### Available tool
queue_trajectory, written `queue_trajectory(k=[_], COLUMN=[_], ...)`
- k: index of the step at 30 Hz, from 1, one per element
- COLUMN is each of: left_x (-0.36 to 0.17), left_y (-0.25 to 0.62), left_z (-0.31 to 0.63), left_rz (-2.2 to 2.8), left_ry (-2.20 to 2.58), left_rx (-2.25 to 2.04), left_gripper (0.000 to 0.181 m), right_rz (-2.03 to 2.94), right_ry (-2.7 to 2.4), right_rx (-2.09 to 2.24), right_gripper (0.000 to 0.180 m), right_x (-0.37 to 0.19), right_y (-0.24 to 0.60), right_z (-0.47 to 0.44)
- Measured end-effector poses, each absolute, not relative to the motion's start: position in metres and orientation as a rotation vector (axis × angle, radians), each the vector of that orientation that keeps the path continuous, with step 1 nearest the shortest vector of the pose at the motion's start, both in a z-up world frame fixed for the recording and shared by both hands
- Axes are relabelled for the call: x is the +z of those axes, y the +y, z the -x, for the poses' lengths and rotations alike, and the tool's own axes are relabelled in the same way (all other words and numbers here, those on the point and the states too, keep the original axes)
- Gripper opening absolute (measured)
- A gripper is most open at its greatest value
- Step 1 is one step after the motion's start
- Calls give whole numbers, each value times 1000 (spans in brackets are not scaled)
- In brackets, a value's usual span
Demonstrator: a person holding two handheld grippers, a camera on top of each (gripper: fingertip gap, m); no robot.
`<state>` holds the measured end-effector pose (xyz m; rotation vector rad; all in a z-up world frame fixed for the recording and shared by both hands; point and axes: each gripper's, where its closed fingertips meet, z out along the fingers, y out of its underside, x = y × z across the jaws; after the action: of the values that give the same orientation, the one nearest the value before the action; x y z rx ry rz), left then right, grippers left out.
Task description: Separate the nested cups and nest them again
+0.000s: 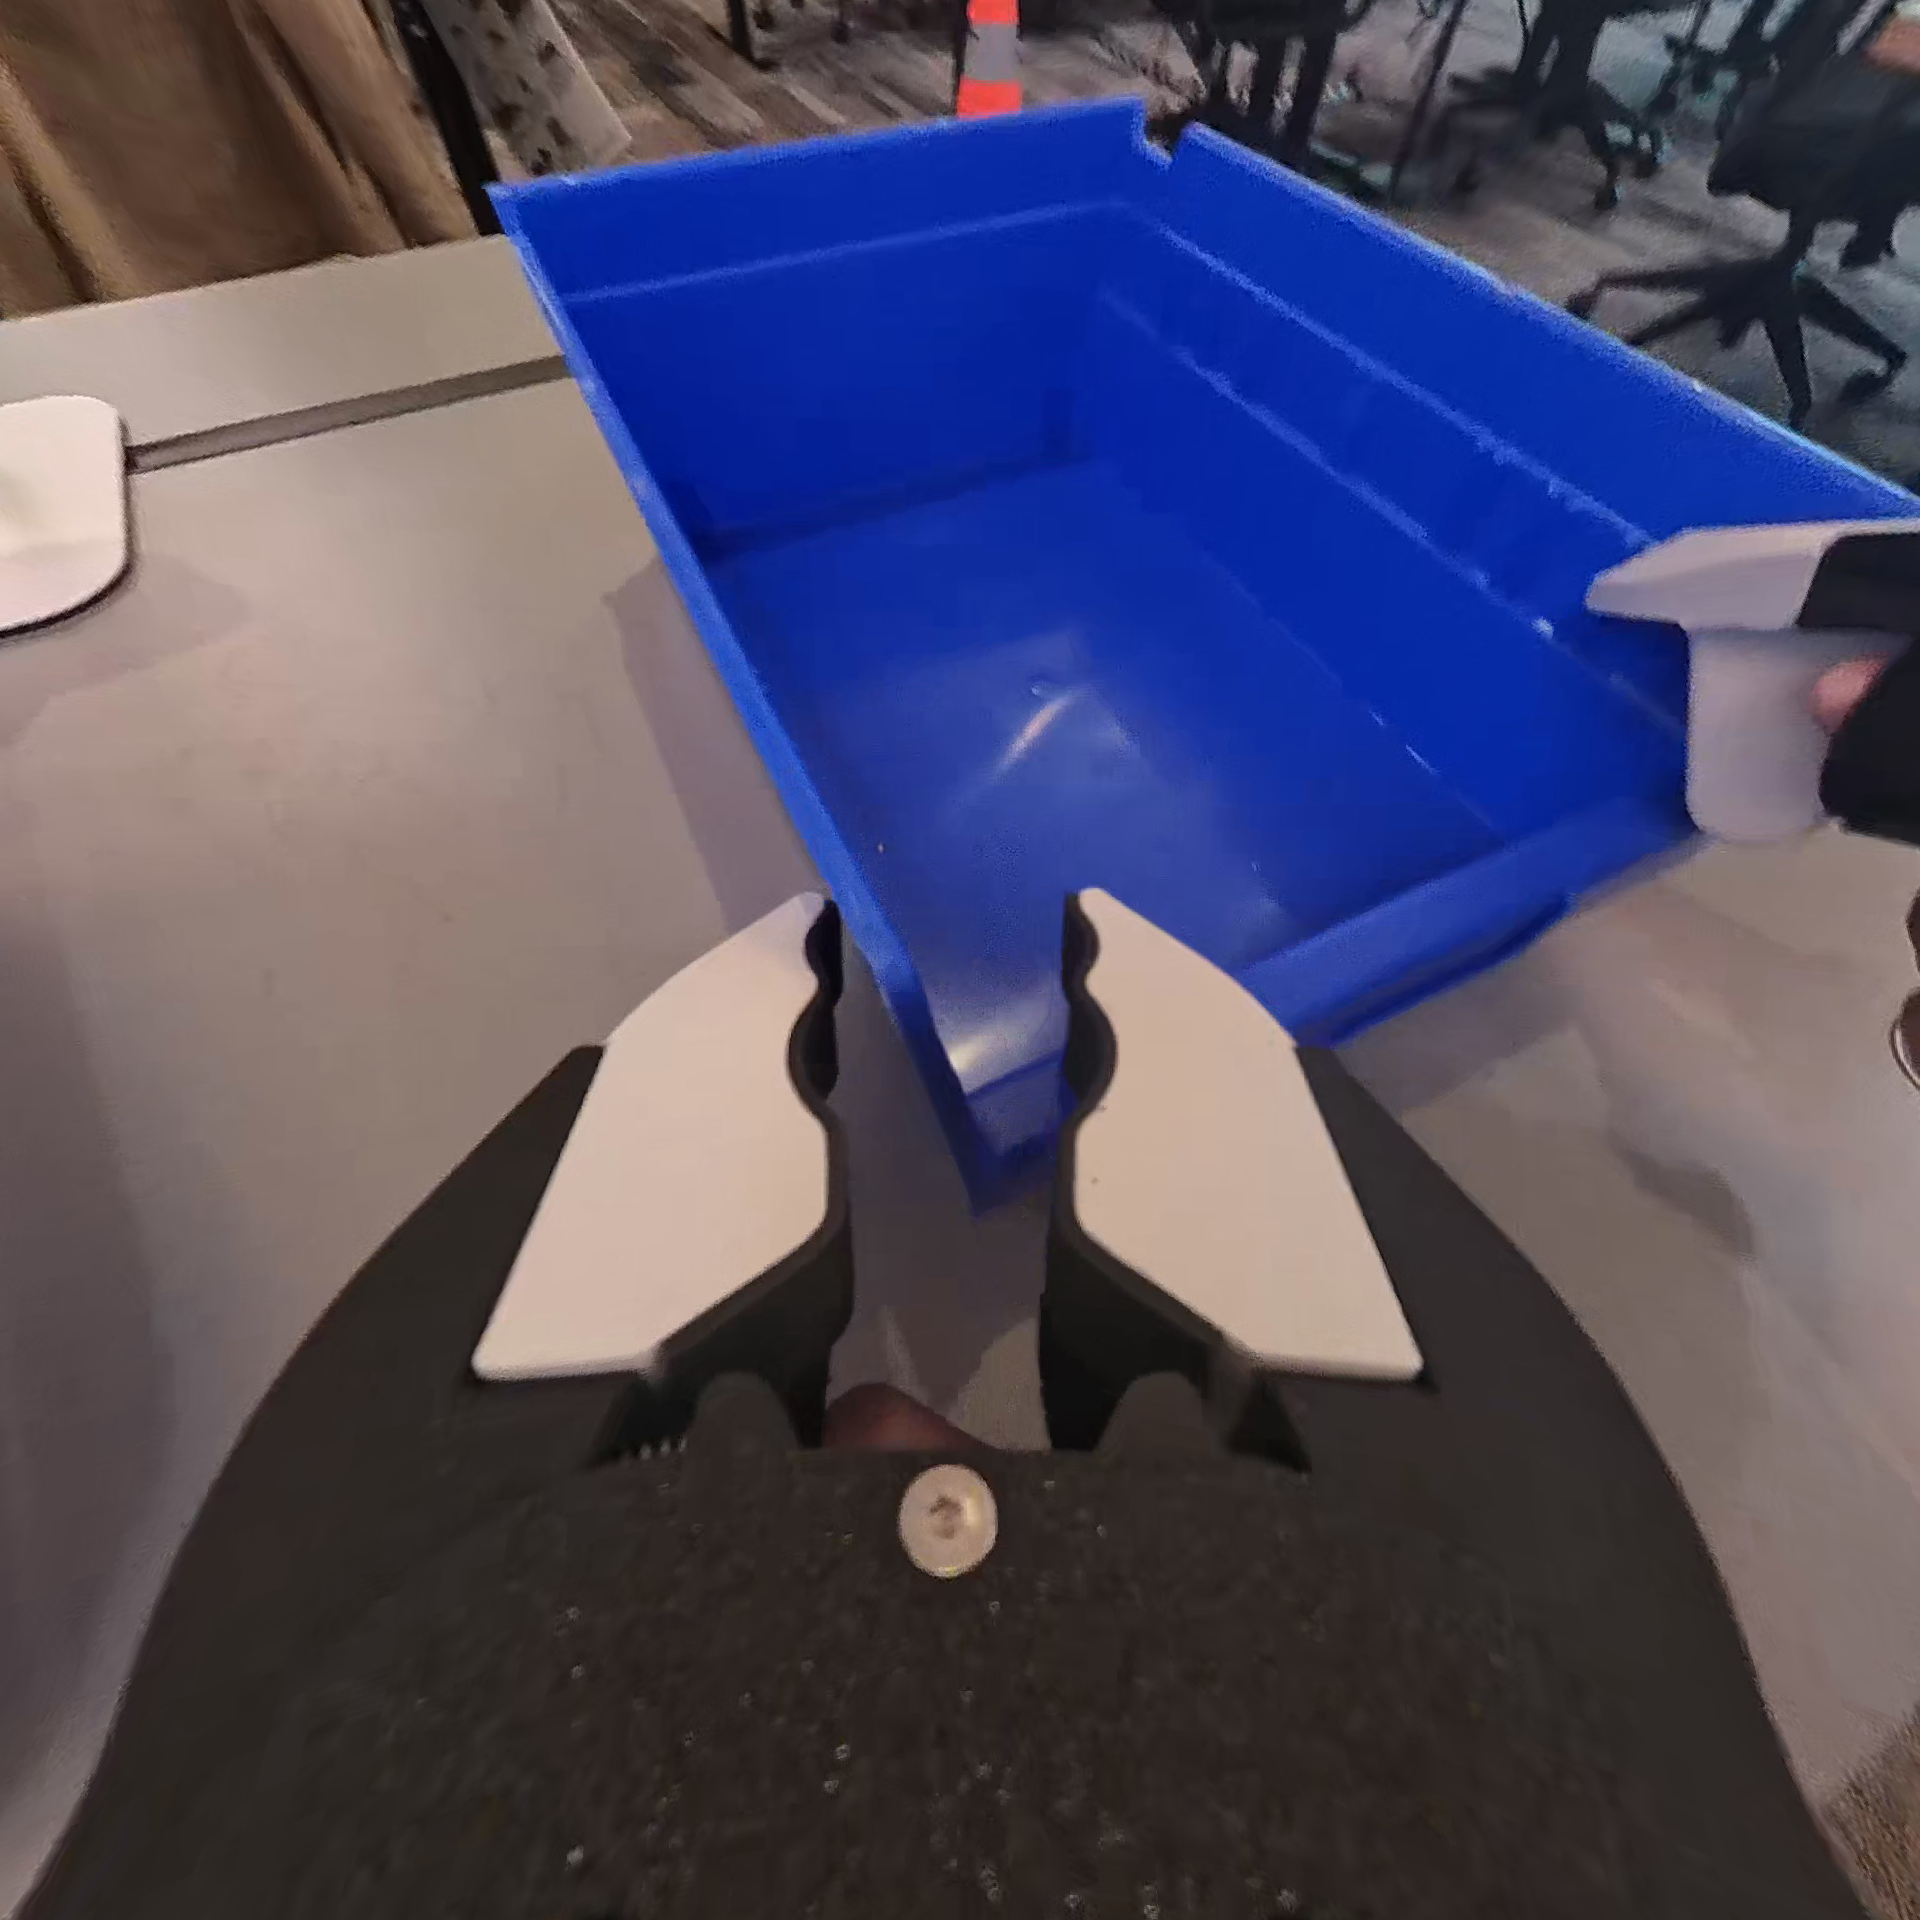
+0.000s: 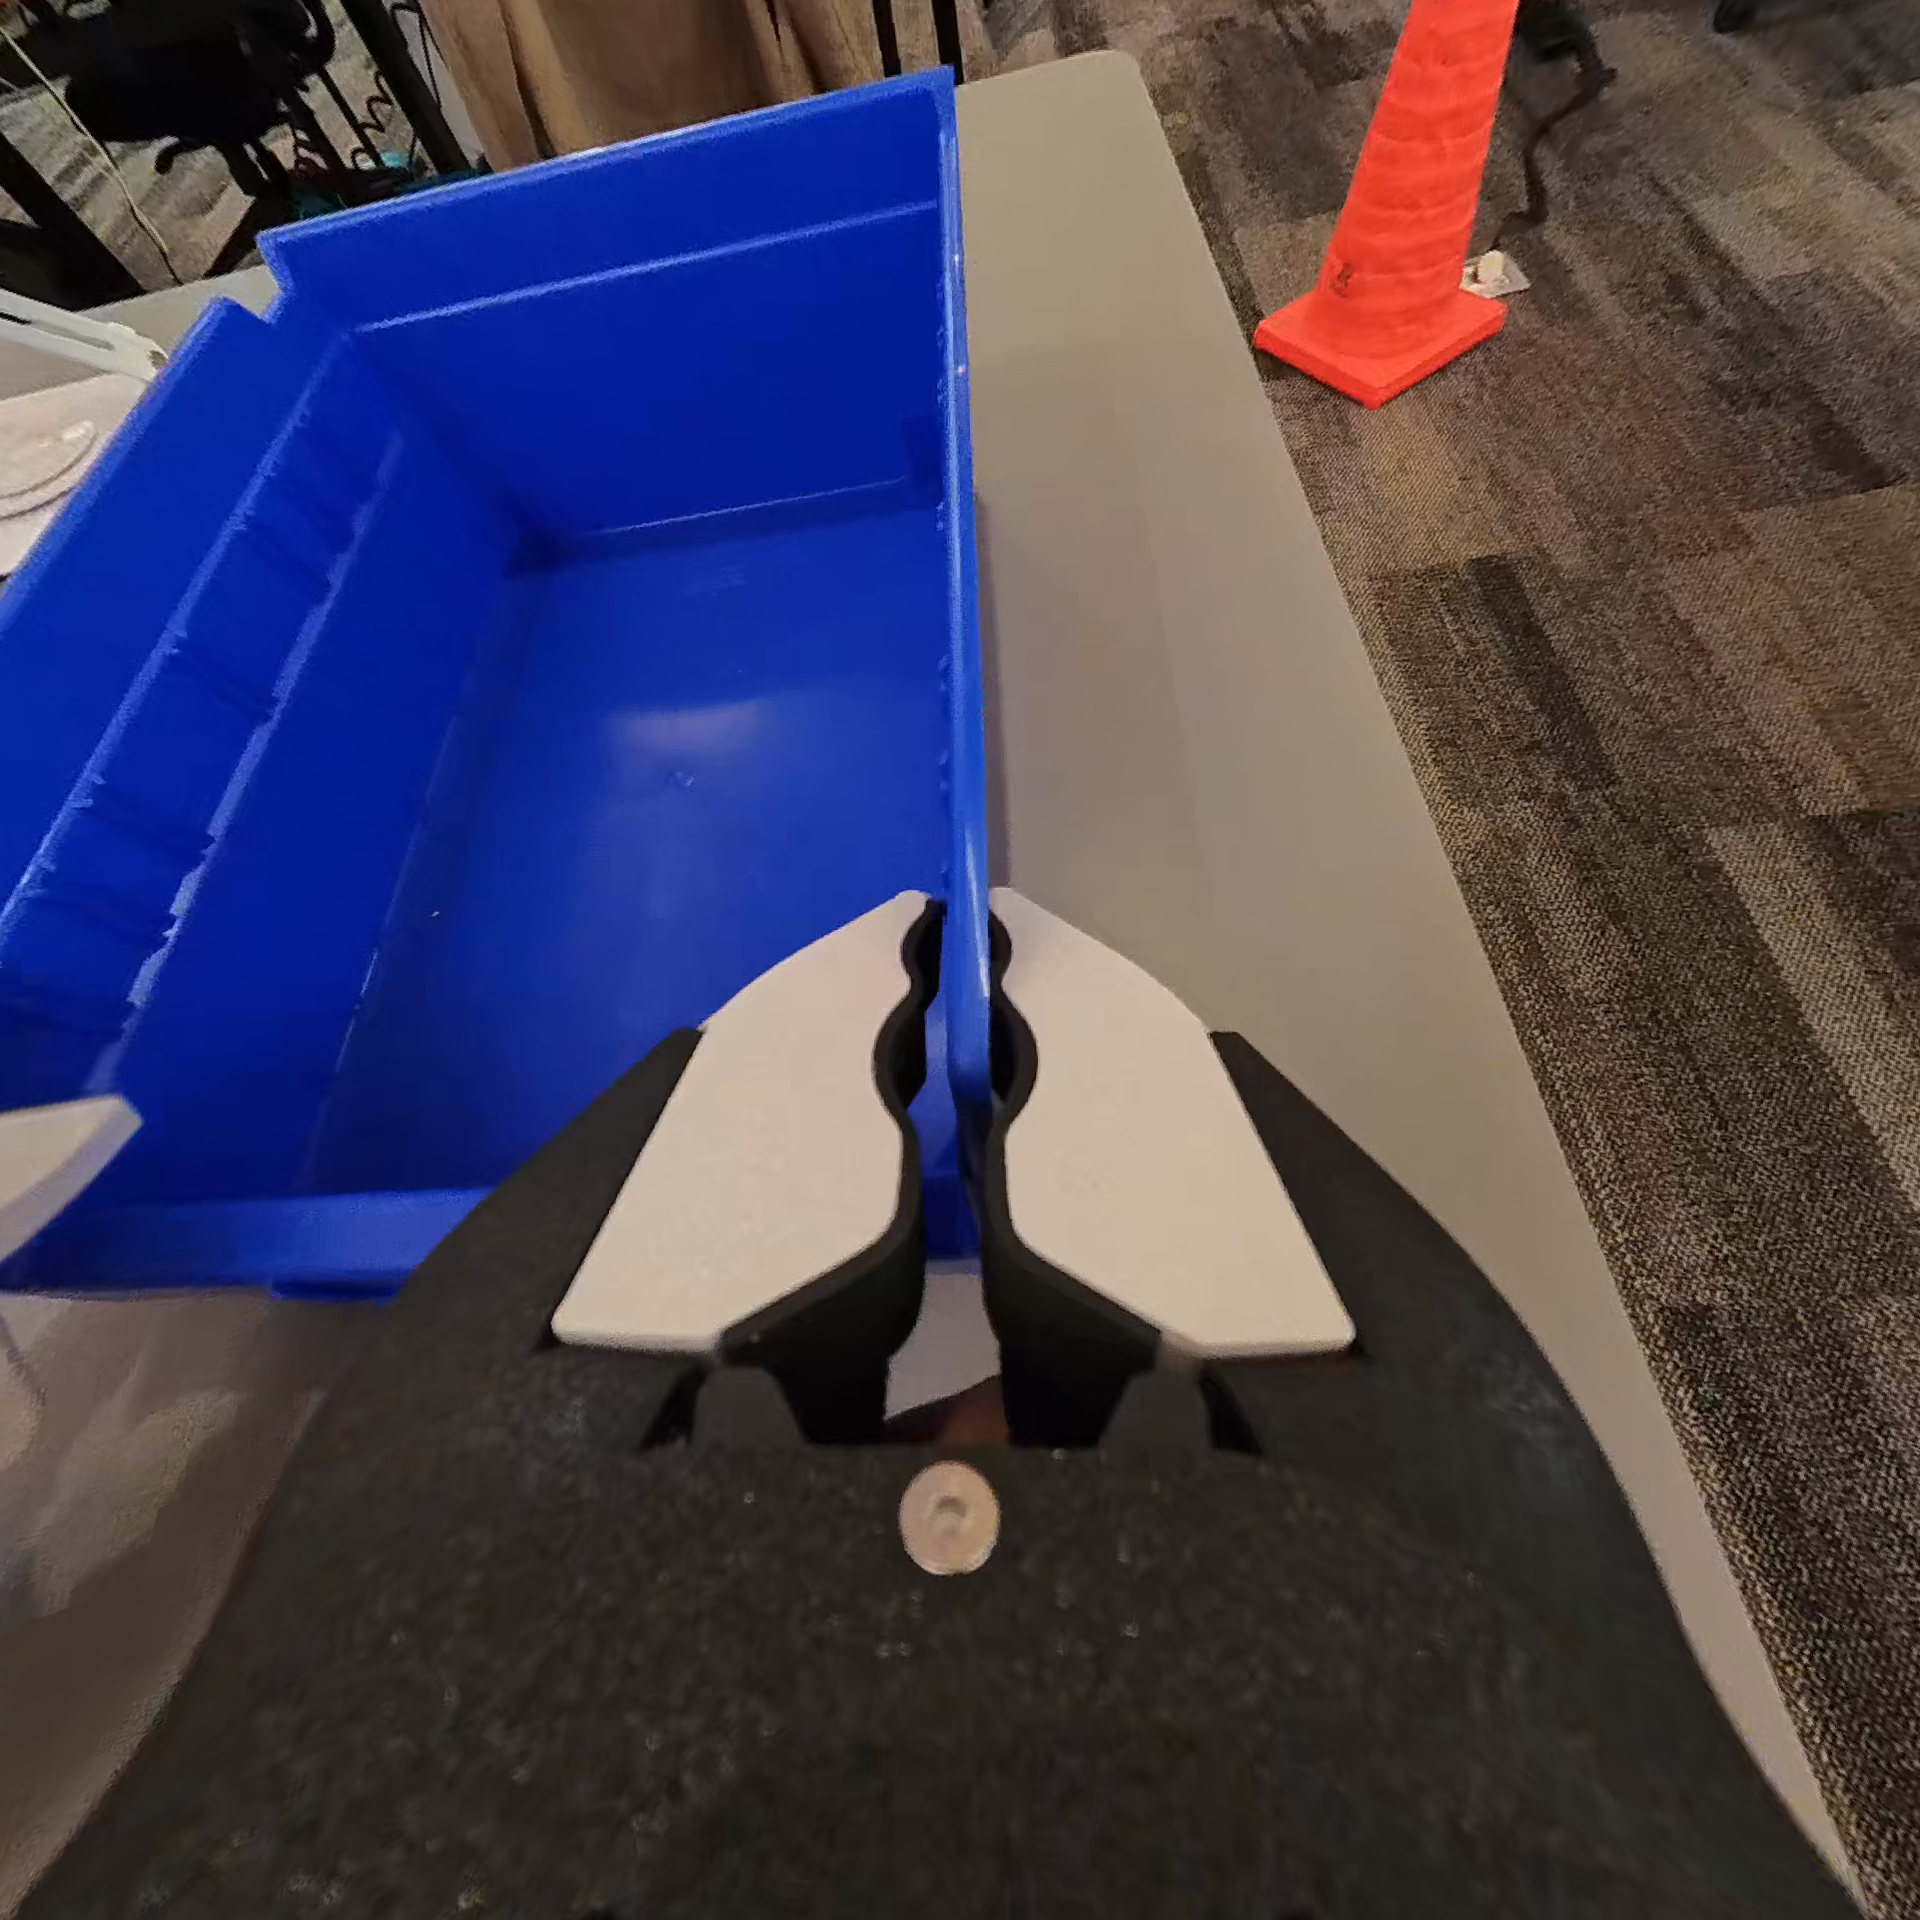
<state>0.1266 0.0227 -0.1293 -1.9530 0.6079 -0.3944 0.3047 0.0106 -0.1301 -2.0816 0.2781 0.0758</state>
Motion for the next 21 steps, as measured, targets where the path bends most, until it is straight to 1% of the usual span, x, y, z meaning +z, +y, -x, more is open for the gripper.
queue_trajectory(k=[2, 4, 6, 8, 10, 13, 15, 18, 21], left_x=[-130, -123, -110, -96, -79, -57, -50, -60, -78], left_y=[11, -7, -25, -31, -29, -16, -2, 17, 23], left_z=[-117, -97, -62, -12, 47, 132, 189, 258, 293], left_rz=[1993, 1989, 1932, 1855, 1800, 1778, 1775, 1794, 1819], left_ry=[648, 697, 746, 756, 709, 566, 445, 283, 183], left_rx=[-436, -508, -510, -399, -280, -159, -90, -41, -50], left_gripper=[55, 52, 53, 53, 52, 52, 54, 62, 61], right_rz=[2047, 2008, 1918, 1791, 1722, 1770, 1822, 1862, 1876], right_ry=[310, 341, 289, 188, 34, -188, -258, -294, -252], right_rx=[57, -93, -258, -273, -104, 331, 408, 340, 331], right_gripper=[21, 28, 30, 32, 26, 33, 38, 48, 53], right_x=[-125, -109, -74, -34, -15, -35, -62, -92, -100], right_y=[6, -8, -22, -27, -23, -11, -1, 17, 31], right_z=[-305, -313, -304, -261, -182, -34, 33, 80, 98])
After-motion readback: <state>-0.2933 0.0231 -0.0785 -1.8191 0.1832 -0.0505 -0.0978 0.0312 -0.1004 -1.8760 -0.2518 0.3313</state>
